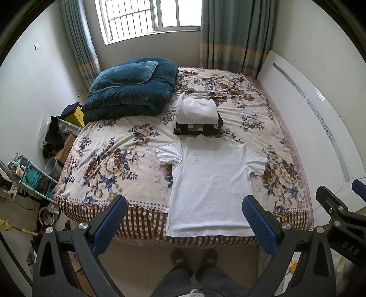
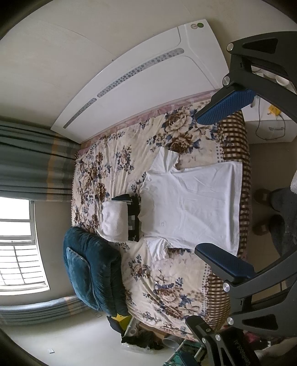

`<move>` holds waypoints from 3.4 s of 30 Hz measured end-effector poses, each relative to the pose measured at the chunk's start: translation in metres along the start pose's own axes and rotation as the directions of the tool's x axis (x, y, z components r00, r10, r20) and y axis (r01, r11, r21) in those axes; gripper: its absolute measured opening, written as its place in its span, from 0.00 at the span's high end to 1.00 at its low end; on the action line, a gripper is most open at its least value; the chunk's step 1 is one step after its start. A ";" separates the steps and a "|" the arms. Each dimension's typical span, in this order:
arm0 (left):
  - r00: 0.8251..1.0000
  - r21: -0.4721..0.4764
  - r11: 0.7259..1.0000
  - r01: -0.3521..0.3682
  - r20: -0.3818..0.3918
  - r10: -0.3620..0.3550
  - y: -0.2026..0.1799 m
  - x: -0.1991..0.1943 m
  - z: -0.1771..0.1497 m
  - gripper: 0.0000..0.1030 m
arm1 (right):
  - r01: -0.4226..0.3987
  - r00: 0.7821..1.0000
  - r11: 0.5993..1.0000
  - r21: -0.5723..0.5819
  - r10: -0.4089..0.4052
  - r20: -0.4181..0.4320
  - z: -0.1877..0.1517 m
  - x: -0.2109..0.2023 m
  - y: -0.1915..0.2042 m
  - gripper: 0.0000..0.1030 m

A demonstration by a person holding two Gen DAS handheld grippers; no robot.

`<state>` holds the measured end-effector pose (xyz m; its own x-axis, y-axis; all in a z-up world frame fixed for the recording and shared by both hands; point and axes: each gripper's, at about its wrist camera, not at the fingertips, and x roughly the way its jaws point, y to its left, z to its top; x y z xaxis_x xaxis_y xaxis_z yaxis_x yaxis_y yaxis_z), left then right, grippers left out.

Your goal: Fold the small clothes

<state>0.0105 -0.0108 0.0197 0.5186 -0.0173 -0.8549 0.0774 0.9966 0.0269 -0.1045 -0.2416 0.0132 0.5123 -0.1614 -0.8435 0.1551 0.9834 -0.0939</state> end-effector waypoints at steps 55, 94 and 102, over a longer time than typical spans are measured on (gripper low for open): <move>1.000 0.003 1.000 -0.001 0.025 0.001 -0.019 -0.009 0.017 0.00 | 0.004 1.000 0.999 0.037 -0.003 -0.011 0.032 0.009 0.013 0.00; 0.851 -0.132 0.947 -0.294 -0.487 0.196 -0.038 0.588 -0.021 0.00 | -0.064 0.934 0.156 0.986 0.358 0.004 -0.087 0.800 -0.226 0.91; 0.877 -0.163 0.928 -0.336 -0.412 0.245 0.007 0.566 -0.013 0.00 | -0.032 0.992 0.824 0.565 0.094 -0.082 0.063 0.739 -0.100 0.93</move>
<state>0.2936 -0.0126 -0.4712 0.1231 0.2622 -0.9571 -0.2410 0.9435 0.2275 0.3116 -0.4642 -0.5673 0.4538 -0.0608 -0.8890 0.5889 0.7692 0.2480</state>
